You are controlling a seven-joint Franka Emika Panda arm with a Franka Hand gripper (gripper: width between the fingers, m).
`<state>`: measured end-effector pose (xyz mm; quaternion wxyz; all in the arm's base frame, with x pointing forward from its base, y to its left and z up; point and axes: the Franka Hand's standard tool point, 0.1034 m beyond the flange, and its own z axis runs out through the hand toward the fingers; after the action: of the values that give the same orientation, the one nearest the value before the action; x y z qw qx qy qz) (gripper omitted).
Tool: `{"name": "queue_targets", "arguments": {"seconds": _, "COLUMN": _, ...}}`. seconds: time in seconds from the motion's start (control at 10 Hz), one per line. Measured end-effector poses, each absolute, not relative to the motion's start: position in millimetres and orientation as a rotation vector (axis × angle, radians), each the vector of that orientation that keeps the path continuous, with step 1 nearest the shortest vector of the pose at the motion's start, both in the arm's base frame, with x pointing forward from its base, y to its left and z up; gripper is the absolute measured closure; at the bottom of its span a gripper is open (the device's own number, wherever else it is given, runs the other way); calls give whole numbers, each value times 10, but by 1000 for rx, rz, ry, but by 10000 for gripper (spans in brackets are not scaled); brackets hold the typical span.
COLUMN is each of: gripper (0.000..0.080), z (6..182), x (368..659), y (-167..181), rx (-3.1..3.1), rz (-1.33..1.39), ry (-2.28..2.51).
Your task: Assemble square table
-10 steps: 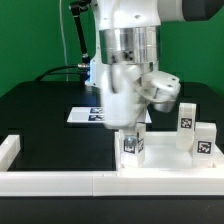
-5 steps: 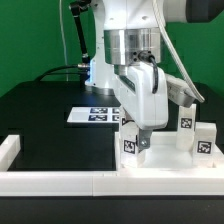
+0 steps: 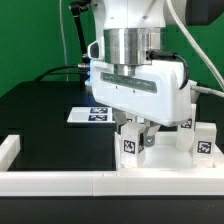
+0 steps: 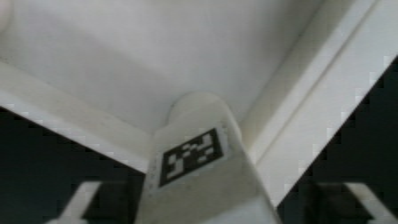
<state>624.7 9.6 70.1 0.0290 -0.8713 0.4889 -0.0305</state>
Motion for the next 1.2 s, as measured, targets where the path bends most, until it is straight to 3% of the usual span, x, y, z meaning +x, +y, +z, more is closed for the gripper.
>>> {"name": "queue_targets", "arguments": {"seconds": 0.1, "gripper": 493, "z": 700, "x": 6247, "y": 95, "rx": -2690, "rz": -94, "ry": 1506}}
{"name": "queue_targets", "arguments": {"seconds": 0.7, "gripper": 511, "z": 696, "x": 6267, "y": 72, "rx": -1786, "rz": -13, "ry": 2431}}
{"name": "queue_targets", "arguments": {"seconds": 1.2, "gripper": 511, "z": 689, "x": 6292, "y": 97, "rx": -1206, "rz": 25, "ry": 2722}}
